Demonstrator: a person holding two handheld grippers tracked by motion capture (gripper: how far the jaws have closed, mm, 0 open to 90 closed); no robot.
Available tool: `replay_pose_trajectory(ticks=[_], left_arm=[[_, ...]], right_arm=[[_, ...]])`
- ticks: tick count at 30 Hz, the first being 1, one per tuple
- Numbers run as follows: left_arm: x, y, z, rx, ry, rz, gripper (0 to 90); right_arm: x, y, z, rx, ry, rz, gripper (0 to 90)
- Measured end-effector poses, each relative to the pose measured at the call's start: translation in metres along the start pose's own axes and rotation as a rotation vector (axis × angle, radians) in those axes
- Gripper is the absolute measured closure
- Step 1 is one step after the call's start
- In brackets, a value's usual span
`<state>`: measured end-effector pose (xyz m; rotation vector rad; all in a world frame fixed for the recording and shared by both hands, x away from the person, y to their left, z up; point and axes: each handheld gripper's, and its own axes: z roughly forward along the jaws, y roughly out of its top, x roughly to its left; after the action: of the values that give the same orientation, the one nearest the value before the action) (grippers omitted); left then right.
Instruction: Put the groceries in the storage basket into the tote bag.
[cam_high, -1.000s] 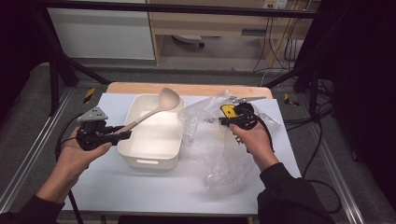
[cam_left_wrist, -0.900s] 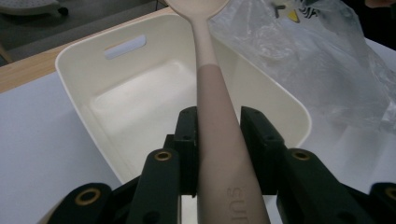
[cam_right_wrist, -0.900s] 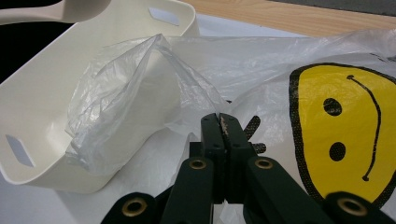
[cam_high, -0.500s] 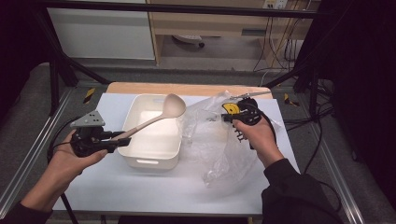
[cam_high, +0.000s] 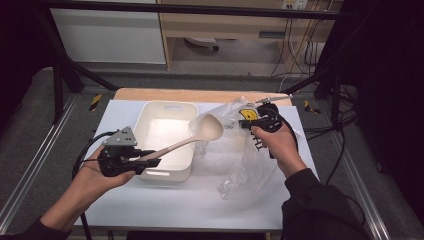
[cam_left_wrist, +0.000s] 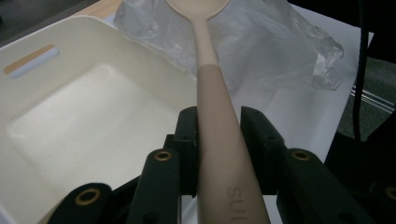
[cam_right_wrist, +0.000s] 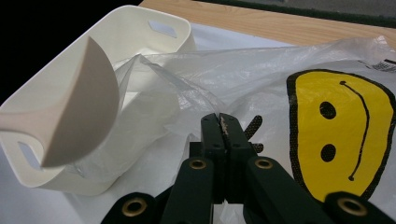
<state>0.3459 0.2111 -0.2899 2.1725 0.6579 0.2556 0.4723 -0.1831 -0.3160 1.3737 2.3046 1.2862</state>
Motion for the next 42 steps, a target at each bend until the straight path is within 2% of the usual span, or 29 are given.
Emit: replay_pose_trajectory(ticks=[3,9,17,19,25,27,29,32,35,42], left_arm=[[-0.007,0.003,0.009,0.009,-0.011,0.011,68.7],[-0.018,0.006,0.035,0.058,-0.028,0.031,68.6],[-0.026,0.012,0.065,0.077,-0.026,0.024,68.7],[-0.029,0.016,0.074,0.086,-0.006,0.039,68.7],[-0.032,0.023,0.101,0.096,0.015,0.034,68.6],[-0.034,0.024,0.109,0.093,0.022,0.026,68.6],[-0.034,0.024,0.117,0.087,0.018,0.002,68.6],[-0.037,0.024,0.128,0.098,0.029,-0.001,68.6],[-0.042,0.024,0.138,0.101,0.026,-0.008,68.6],[-0.056,0.029,0.163,0.077,0.053,-0.007,68.6]], right_arm=[[-0.001,0.0,-0.002,-0.002,0.001,0.002,90.0],[-0.003,-0.001,-0.005,-0.004,0.001,0.001,90.0],[-0.004,-0.001,-0.011,-0.013,0.002,0.002,90.0],[-0.004,-0.002,-0.013,-0.015,0.003,0.0,90.0],[-0.004,-0.004,-0.017,-0.021,0.006,-0.009,90.0],[-0.004,-0.005,-0.019,-0.024,0.007,-0.007,90.0],[-0.005,-0.005,-0.02,-0.027,0.01,-0.006,90.0],[-0.005,-0.006,-0.021,-0.031,0.01,-0.006,90.0],[-0.006,-0.006,-0.022,-0.037,0.012,-0.008,90.0],[-0.007,-0.008,-0.024,-0.036,0.01,-0.002,90.0]])
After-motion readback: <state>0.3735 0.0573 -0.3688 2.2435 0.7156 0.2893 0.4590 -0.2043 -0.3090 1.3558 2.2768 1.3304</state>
